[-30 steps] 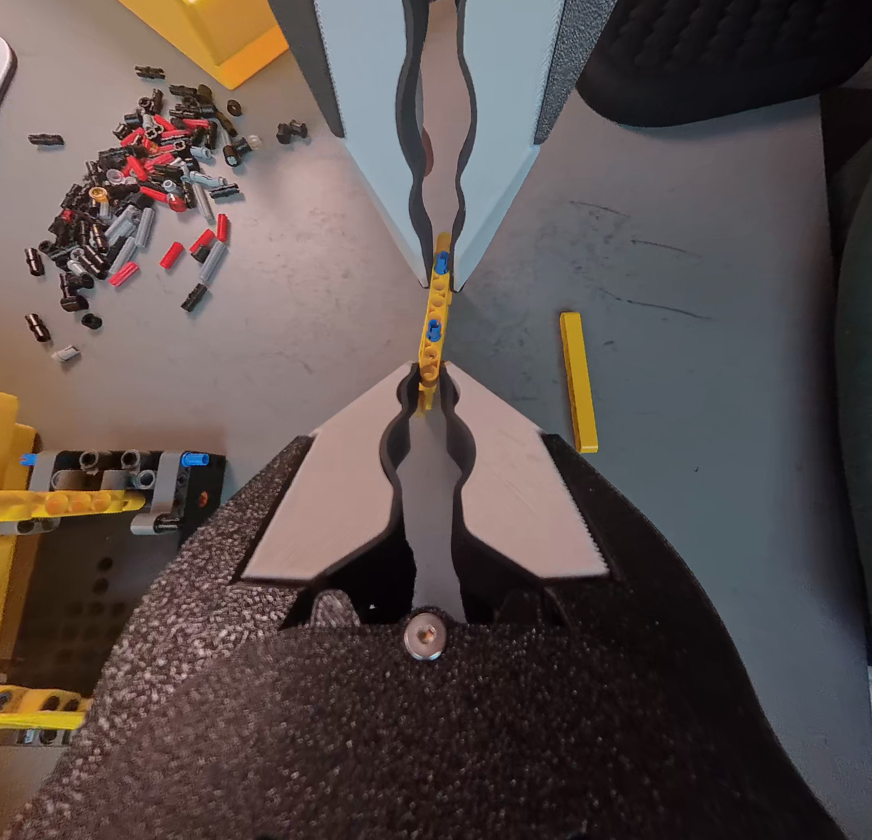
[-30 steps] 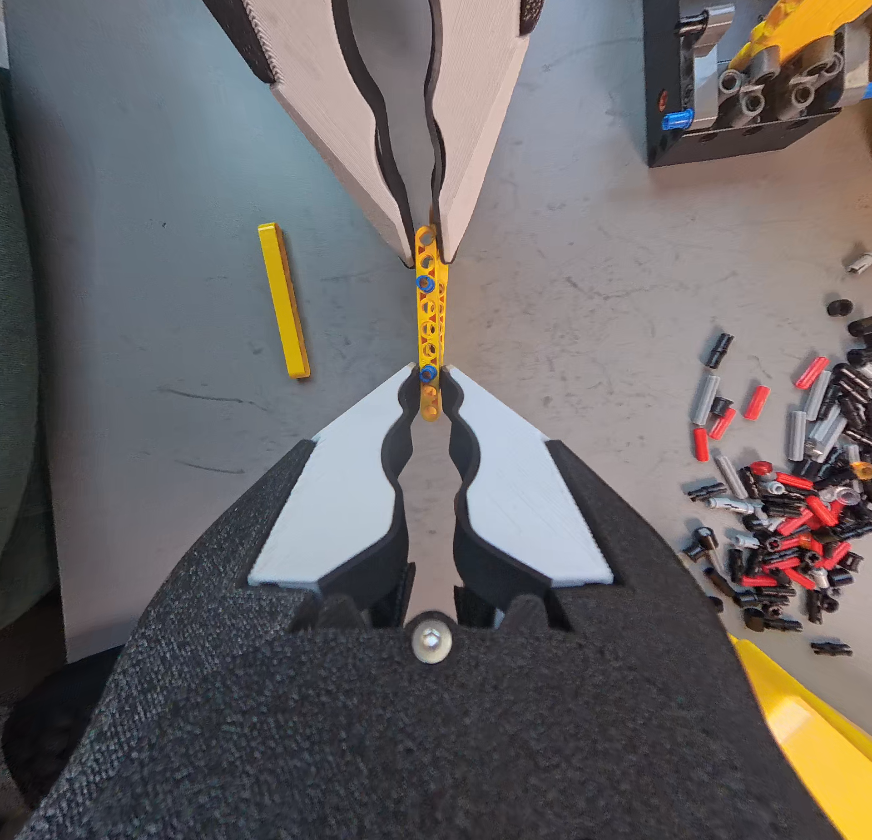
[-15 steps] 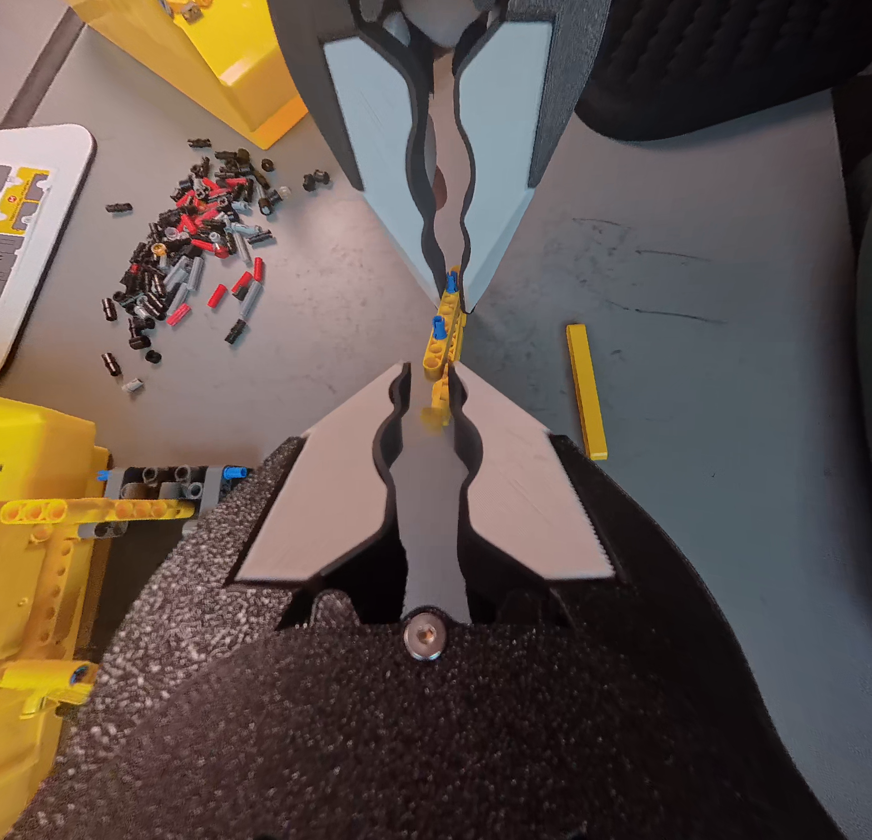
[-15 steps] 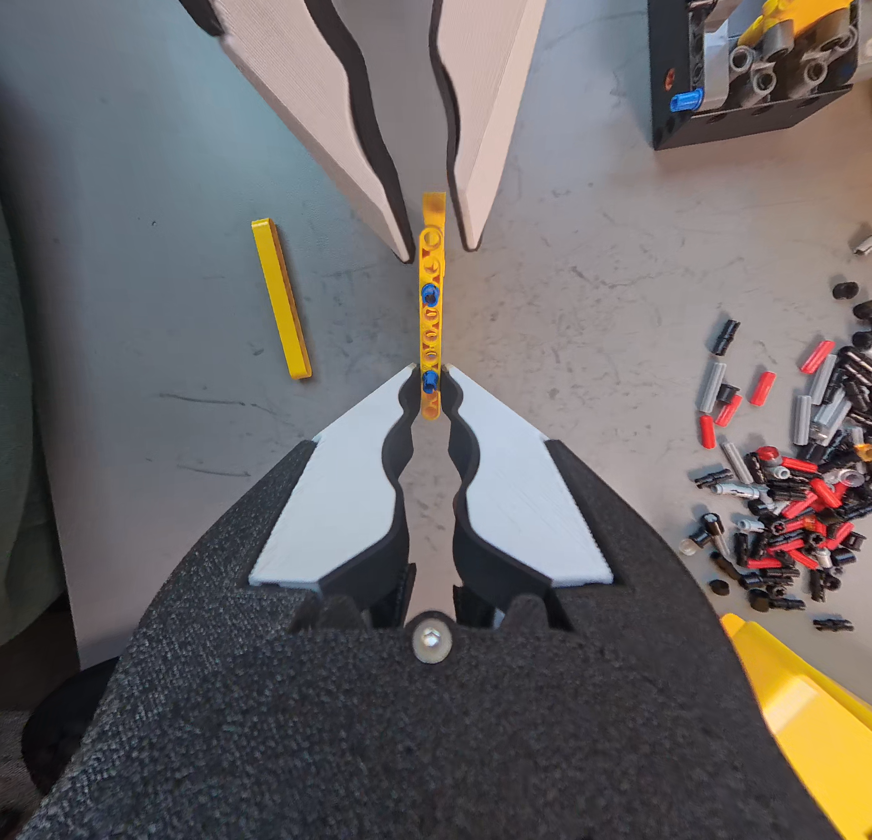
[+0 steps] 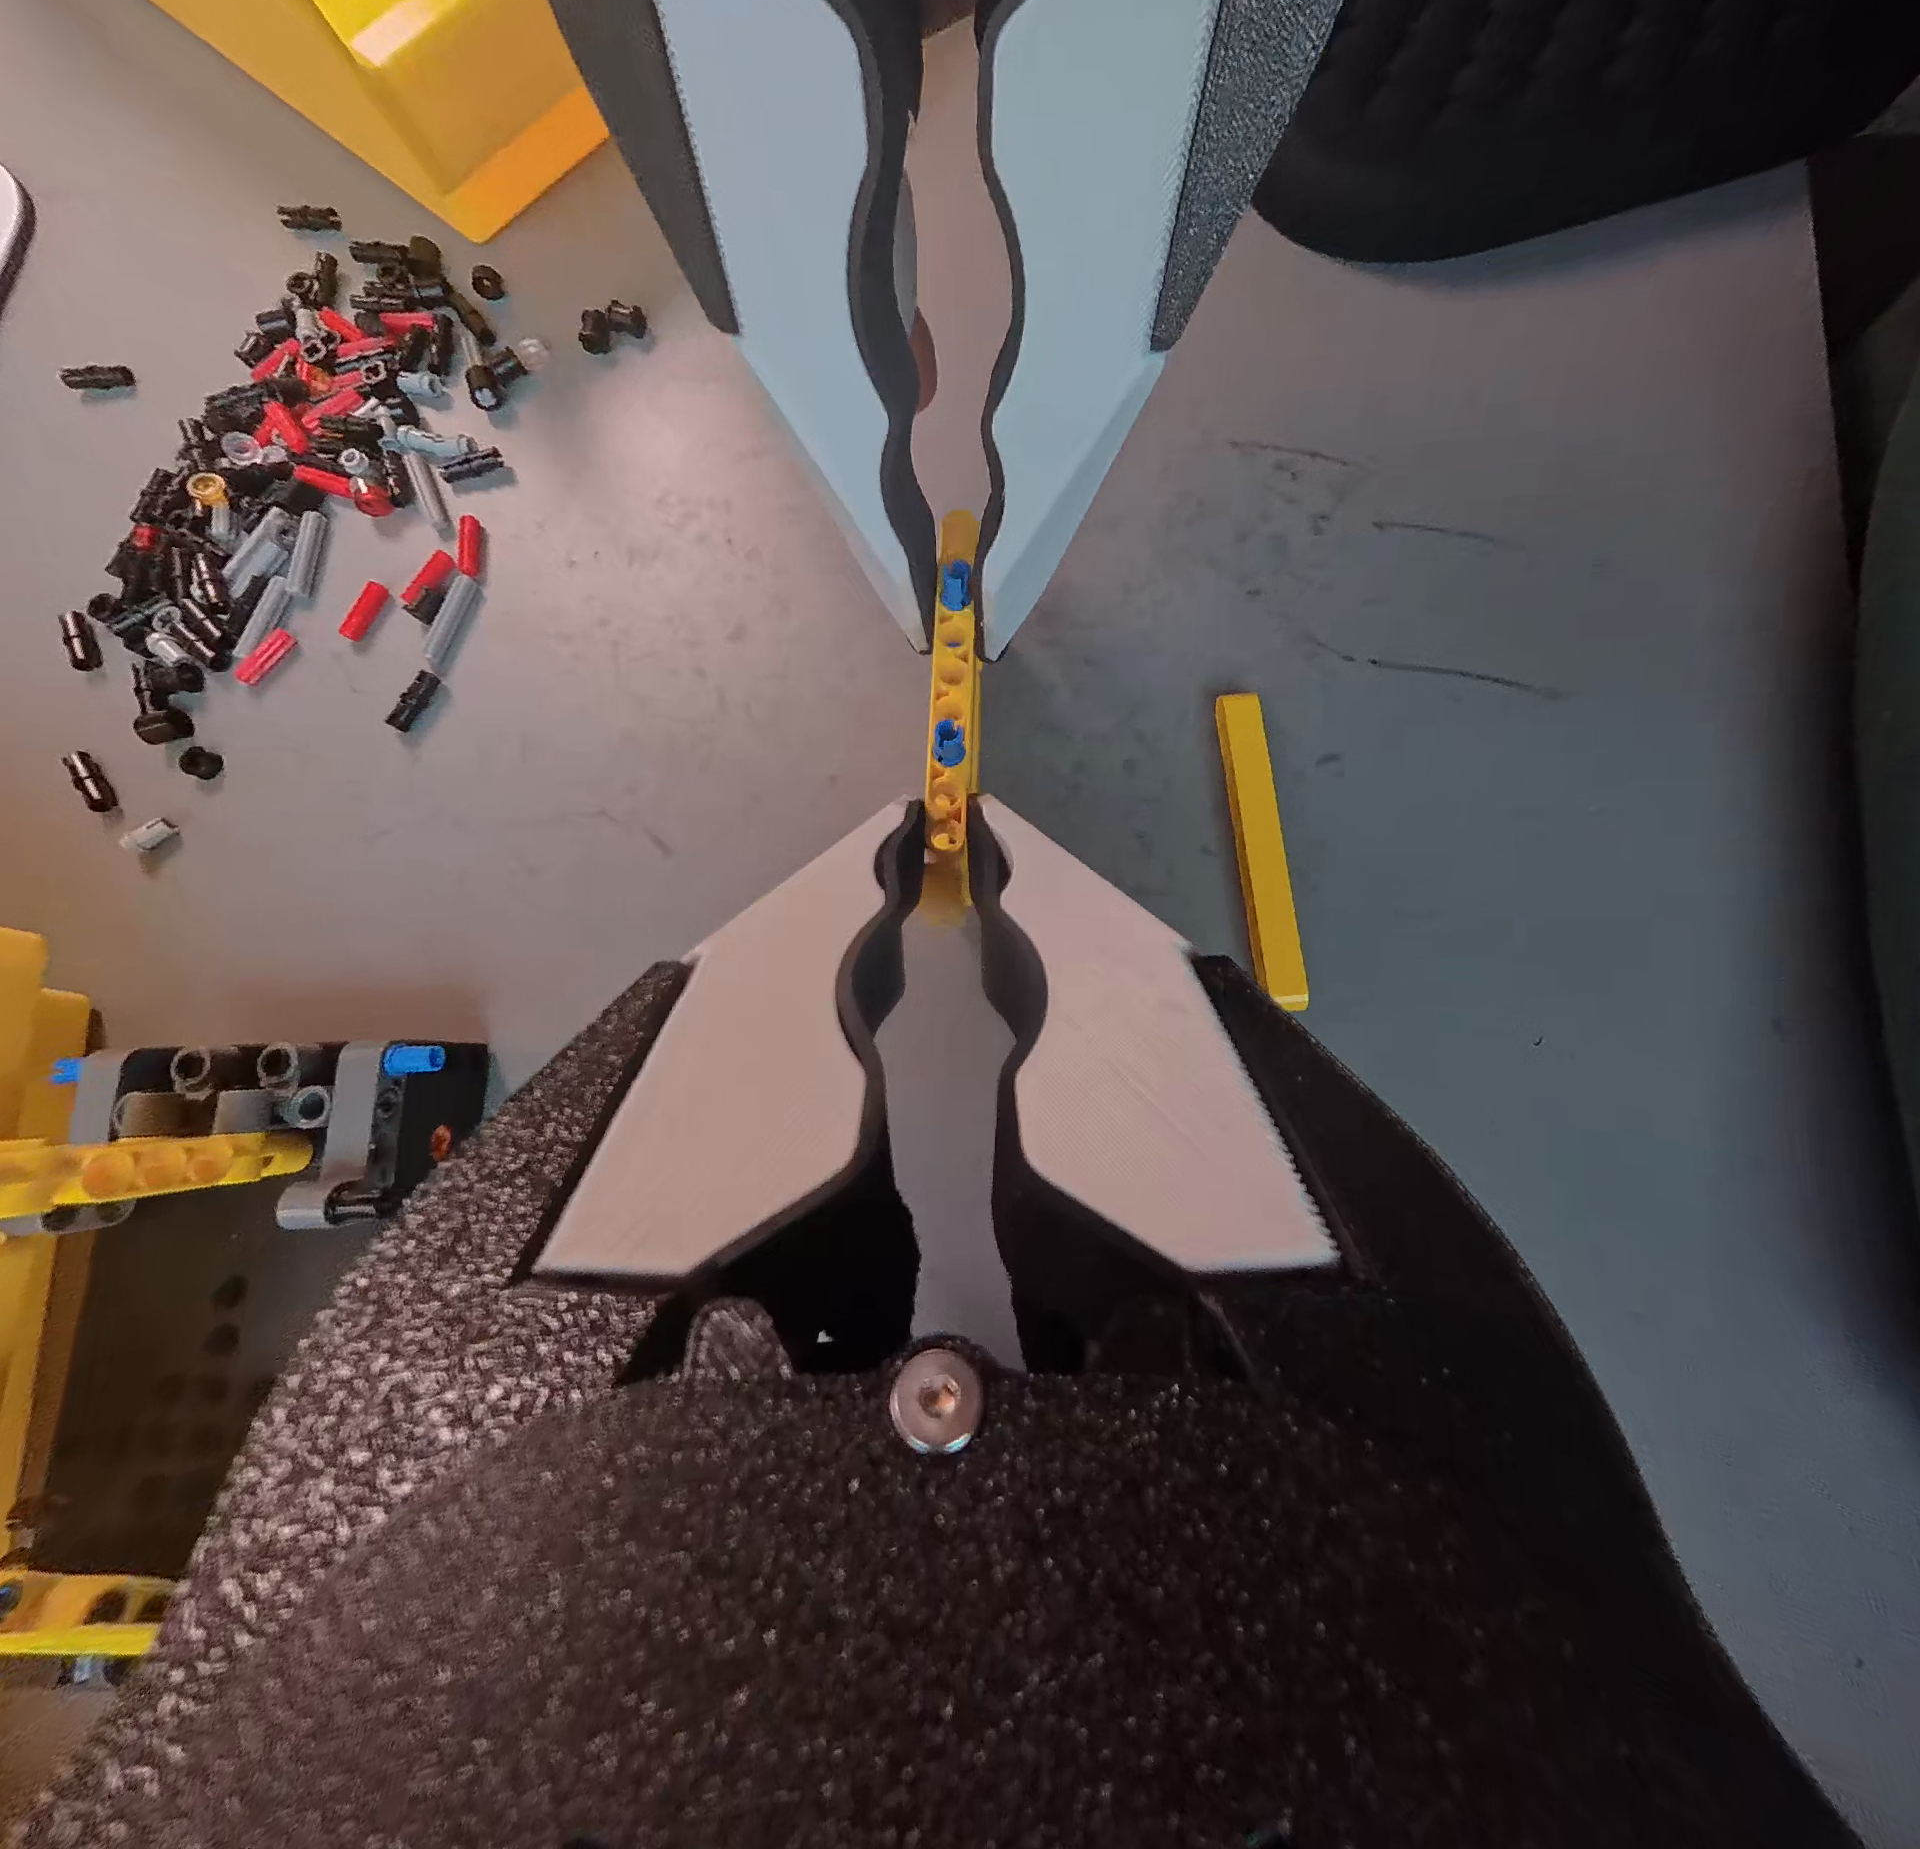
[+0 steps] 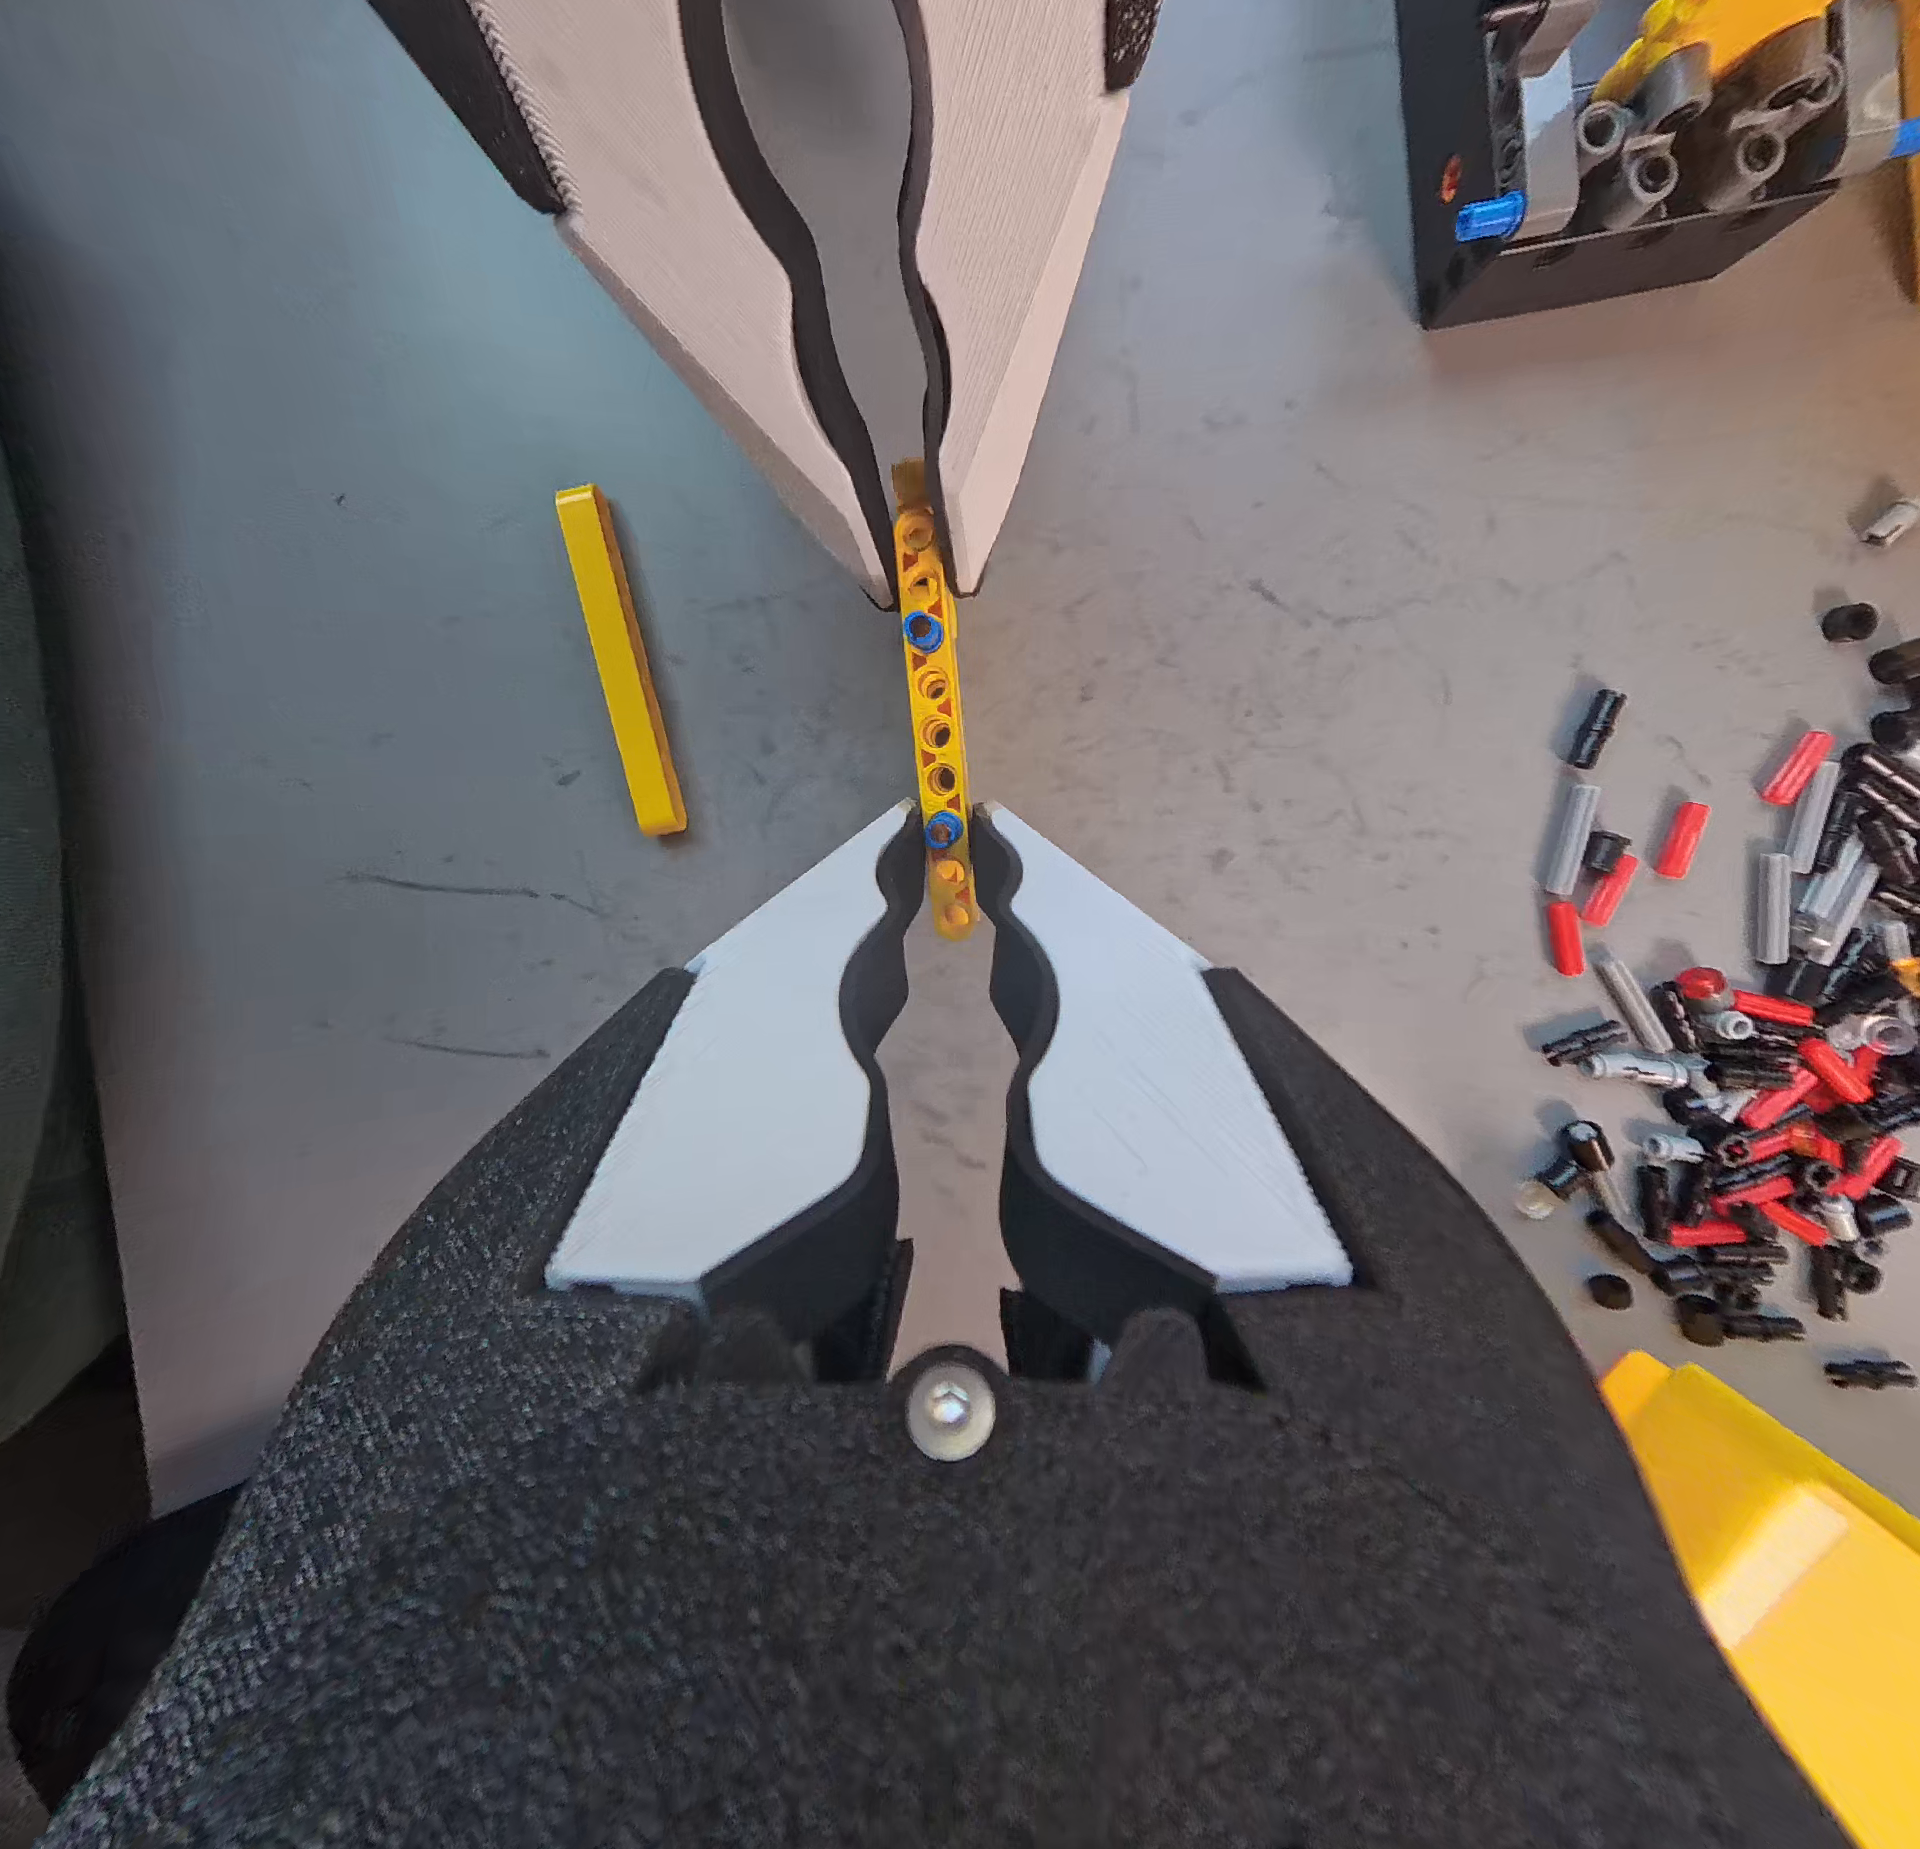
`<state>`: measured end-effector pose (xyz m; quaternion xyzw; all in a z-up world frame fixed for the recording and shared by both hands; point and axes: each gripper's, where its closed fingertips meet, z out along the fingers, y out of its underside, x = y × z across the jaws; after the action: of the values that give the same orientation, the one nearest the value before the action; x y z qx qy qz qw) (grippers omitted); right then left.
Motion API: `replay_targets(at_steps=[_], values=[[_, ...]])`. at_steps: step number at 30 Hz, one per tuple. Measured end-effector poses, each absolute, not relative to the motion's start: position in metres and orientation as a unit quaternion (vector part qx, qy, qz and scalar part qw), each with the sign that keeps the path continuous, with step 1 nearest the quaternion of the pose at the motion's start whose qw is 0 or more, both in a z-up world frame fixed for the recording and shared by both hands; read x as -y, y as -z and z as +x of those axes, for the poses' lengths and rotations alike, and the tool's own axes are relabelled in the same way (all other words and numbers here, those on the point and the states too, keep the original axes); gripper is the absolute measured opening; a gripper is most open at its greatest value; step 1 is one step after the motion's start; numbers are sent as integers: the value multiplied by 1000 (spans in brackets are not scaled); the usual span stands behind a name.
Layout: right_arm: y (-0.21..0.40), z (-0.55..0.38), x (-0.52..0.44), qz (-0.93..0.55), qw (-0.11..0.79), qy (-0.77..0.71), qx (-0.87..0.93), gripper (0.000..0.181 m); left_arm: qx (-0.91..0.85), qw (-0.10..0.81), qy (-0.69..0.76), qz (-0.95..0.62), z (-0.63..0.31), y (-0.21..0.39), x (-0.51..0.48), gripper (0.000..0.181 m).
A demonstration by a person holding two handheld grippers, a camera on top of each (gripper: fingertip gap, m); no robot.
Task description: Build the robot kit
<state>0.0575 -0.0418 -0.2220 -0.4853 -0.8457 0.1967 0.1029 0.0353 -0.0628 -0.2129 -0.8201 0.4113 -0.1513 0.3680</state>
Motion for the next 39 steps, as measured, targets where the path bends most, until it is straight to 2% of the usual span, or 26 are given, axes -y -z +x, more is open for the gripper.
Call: replay_targets(at_steps=[7, 10, 13, 16, 19, 24, 28, 30, 39], values=[[223, 61, 44, -489, 104, -204, 842, 7, -412, 379, 149, -815, 38, 214, 61, 8], [224, 61, 45, -487, 112, -209, 840, 7, -431, 377, 134, -809, 42, 219, 62, 18], [224, 61, 46, -484, 117, -208, 842, 7, -433, 379, 125, -808, 43, 219, 61, 7], [225, 62, 46, -483, 120, -205, 843, 8, -428, 373, 141, -811, 44, 220, 62, 7], [228, 66, 46, -464, 128, -191, 856, 17, -429, 371, 140, -811, 46, 220, 62, 6], [212, 66, 47, -446, 152, -203, 858, 22, -429, 368, 142, -813, 45, 221, 62, 6], [209, 66, 44, -440, 153, -201, 862, 18, -428, 366, 145, -813, 45, 222, 62, 6], [210, 63, 44, -437, 161, -197, 863, 7, -427, 365, 147, -814, 45, 222, 62, 6], [211, 61, 44, -446, 143, -207, 859, 7, -424, 368, 148, -814, 43, 221, 62, 6]])
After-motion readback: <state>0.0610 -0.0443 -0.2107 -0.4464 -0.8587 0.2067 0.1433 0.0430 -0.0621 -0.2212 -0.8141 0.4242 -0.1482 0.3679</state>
